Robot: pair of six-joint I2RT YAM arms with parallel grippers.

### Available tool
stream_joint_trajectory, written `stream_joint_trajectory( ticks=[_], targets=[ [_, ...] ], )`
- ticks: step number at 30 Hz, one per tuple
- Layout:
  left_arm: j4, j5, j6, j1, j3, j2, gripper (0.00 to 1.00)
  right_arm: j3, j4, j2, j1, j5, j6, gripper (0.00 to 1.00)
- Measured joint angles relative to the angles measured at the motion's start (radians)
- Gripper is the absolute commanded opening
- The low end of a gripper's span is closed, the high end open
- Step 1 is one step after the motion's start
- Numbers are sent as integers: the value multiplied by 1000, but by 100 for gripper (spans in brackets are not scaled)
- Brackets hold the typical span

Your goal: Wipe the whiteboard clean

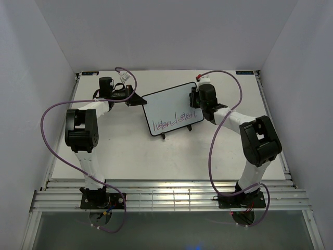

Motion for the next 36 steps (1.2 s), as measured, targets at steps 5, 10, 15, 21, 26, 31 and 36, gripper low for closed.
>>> stream_joint_trajectory(
  ticks=[5,10,15,21,26,31,36],
  targets=[
    [-10,-9,-5,3,-2,0,0,187,-92,82,75,48,-60,8],
    [-9,-11,-6,4,-3,0,0,279,-123,125,119,72,-80,8],
    [-8,-11,-6,4,-4,0,0,290,-116,130,132,68,-93,8],
    [-6,-11,-6,4,-4,0,0,286,-111,128,132,77,-88,8],
    [6,-6,-5,0,-5,0,0,230,-77,99,124,133,-19,8],
    [14,-5,2,-6,-5,-5,0,87,-20,32,57,132,55,8],
    [13,-6,-1,-6,-5,-5,0,-20,42,-1,13,145,73,8]
  ],
)
